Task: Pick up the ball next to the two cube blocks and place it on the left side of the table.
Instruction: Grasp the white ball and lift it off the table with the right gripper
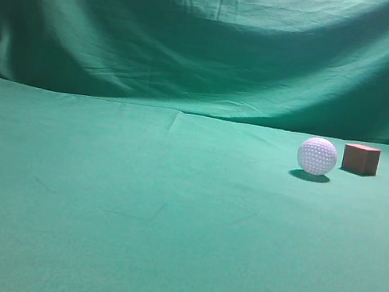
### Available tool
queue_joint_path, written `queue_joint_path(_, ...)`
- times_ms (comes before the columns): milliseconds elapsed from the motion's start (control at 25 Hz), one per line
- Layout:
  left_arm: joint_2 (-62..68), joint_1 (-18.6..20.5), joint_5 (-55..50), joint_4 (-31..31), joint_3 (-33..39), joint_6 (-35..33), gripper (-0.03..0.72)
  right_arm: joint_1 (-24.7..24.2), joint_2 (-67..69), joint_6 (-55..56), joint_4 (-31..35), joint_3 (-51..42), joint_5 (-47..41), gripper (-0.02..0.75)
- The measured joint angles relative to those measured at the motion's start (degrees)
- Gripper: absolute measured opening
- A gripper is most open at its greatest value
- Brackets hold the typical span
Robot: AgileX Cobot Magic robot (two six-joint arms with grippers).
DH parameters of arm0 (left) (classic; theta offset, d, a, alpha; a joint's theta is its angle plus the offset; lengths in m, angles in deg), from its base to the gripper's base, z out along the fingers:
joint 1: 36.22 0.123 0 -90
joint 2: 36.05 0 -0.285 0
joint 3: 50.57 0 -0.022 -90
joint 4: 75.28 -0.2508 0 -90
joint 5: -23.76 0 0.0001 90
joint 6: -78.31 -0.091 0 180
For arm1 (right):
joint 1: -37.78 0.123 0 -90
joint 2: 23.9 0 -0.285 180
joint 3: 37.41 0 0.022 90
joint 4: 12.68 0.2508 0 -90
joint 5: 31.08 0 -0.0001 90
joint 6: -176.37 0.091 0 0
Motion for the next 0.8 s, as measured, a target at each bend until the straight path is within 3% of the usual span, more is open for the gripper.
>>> queue_joint_path(800,0.00,0.00,0.00,0.00,0.00,0.00,0.000,0.00,0.00,0.00,0.00,0.00,0.00,0.048)
